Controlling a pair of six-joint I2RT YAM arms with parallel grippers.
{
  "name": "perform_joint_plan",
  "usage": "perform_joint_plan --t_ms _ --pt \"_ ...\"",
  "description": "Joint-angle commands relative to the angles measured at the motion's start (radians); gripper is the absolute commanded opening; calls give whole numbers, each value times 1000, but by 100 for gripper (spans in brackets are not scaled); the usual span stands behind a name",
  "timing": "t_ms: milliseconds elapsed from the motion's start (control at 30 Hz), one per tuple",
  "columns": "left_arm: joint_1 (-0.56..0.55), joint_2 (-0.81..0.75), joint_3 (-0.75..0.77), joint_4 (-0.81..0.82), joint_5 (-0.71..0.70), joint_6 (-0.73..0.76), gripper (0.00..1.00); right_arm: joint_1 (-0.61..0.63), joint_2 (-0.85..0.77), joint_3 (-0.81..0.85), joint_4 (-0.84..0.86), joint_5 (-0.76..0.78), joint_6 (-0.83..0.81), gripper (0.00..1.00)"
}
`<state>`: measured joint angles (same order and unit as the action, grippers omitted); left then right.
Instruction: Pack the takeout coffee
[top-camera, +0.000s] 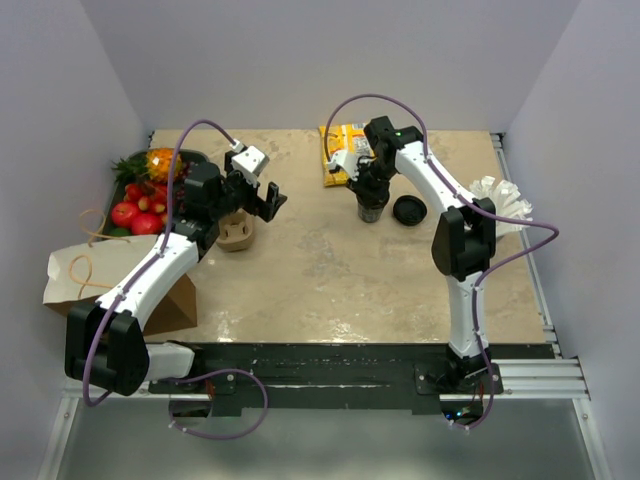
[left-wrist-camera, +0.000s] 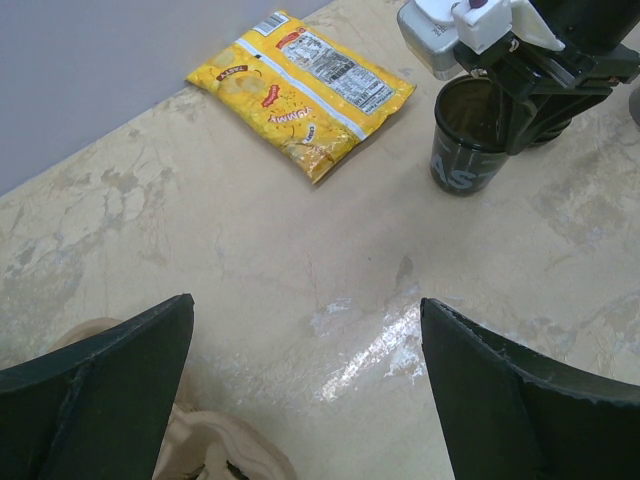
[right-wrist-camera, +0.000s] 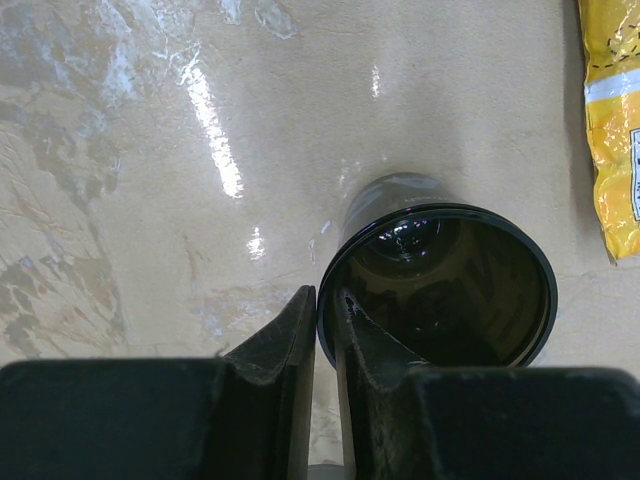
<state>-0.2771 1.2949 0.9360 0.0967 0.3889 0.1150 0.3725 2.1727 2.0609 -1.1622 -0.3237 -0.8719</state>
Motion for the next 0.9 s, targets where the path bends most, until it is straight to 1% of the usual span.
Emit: perform_joint_plan --t_ms 0,100,333,567,633,700,800,867 --pt "-2 1 -6 55 4 -15 99 2 -2 38 -13 8 4 16" --pt "-2 1 -9 58 5 -18 99 0 -1 41 -16 6 4 13" --pt "-1 0 -14 57 7 -17 99 2 -11 70 -25 -6 17 0" --pt "-4 1 -29 63 30 -40 99 2 -39 73 -11 -26 56 0" --pt "-5 1 -38 66 37 -52 99 16 -75 35 44 18 76 0" --pt "-11 3 -48 69 44 -69 99 19 -88 16 74 -14 109 0" --pt "-28 9 -51 67 56 -89 99 49 -125 -1 133 64 117 0" --pt "-31 6 -55 80 56 -94 99 60 -148 7 148 75 122 0"
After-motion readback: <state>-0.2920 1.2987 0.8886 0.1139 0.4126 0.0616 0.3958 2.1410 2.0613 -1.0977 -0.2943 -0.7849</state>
